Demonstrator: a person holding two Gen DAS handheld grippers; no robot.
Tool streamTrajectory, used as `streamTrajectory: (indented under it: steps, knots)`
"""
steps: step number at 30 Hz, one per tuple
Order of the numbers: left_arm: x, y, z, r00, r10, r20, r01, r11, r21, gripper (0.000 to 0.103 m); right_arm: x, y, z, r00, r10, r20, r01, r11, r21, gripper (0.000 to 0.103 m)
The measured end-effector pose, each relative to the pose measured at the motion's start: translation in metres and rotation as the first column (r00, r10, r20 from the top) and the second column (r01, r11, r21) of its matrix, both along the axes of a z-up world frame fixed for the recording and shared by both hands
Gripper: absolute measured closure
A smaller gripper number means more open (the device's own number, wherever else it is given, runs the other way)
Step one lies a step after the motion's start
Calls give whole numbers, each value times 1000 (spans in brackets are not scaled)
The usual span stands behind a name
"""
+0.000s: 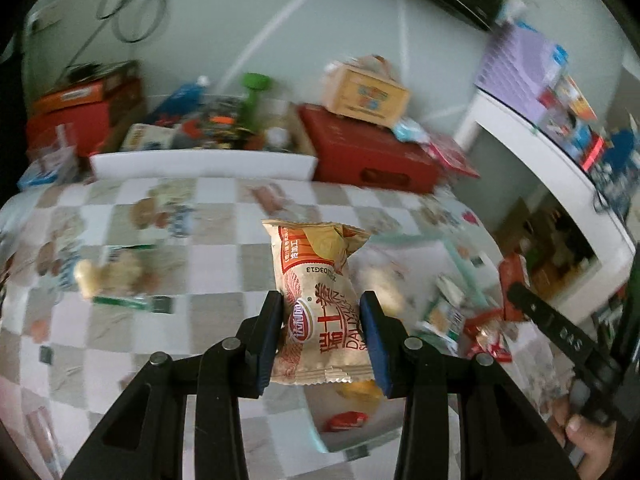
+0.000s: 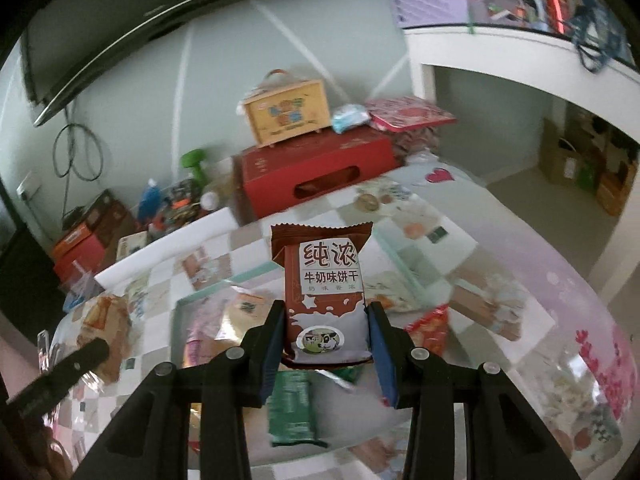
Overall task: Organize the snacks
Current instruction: 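Lower both bags into the tray and open both grippers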
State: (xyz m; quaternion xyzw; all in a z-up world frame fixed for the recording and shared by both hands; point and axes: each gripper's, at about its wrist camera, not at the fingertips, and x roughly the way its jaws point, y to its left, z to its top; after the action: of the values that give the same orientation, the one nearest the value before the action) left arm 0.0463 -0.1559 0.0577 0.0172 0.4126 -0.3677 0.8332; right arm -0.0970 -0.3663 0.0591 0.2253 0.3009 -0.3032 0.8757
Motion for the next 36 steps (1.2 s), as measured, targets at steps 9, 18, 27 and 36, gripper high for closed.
streamTrajectory:
  steps: [9, 18, 27, 36]
  knots:
    - [-29, -42, -7, 989, -131, 62, 131, 991, 12, 63, 2, -10, -20, 999, 14, -35, -12, 999, 52, 60]
    - [-32, -51, -23, 991, -129, 36, 127, 990, 63, 63, 16, -10, -42, 995, 54, -84, -46, 994, 99, 60]
    - [-20, -43, -31, 998, -69, 0, 68, 994, 86, 61, 27, -3, -48, 988, 86, -128, -74, 993, 91, 60]
    - [-4, -24, -32, 1000, 26, -14, -25, 995, 99, 31, 34, 4, -49, 981, 102, -164, -92, 994, 65, 56]
